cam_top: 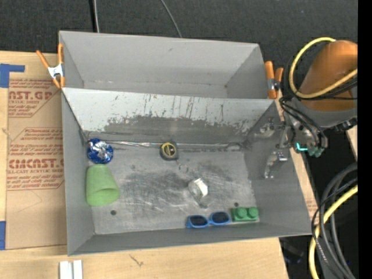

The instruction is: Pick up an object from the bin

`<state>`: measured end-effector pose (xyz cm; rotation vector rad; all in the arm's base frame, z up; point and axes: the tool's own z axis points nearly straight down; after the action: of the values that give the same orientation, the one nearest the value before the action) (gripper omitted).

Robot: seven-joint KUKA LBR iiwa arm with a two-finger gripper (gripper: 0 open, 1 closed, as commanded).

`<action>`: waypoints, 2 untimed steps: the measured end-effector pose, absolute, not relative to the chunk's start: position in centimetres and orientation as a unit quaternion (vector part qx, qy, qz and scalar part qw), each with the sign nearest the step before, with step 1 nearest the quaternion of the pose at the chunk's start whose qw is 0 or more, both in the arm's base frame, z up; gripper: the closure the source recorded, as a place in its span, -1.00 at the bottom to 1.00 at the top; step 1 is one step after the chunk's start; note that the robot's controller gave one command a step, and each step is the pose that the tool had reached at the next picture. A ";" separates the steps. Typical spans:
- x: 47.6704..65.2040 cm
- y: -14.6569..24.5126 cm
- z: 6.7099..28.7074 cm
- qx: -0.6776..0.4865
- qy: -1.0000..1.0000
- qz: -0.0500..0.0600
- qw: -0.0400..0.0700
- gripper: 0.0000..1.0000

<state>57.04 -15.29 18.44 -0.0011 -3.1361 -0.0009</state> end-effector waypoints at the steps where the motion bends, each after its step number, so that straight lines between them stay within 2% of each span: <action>1: 48.8 -12.1 11.7 0.108 -0.994 -0.001 0.003 -1.00; 2: 49.1 -7.3 7.3 0.136 -0.991 0.003 -0.006 -1.00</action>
Offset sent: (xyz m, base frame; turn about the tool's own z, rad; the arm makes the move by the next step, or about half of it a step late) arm -0.0804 0.0300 -0.0653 -0.2147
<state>49.07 -7.35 7.32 0.4283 -3.1242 0.0088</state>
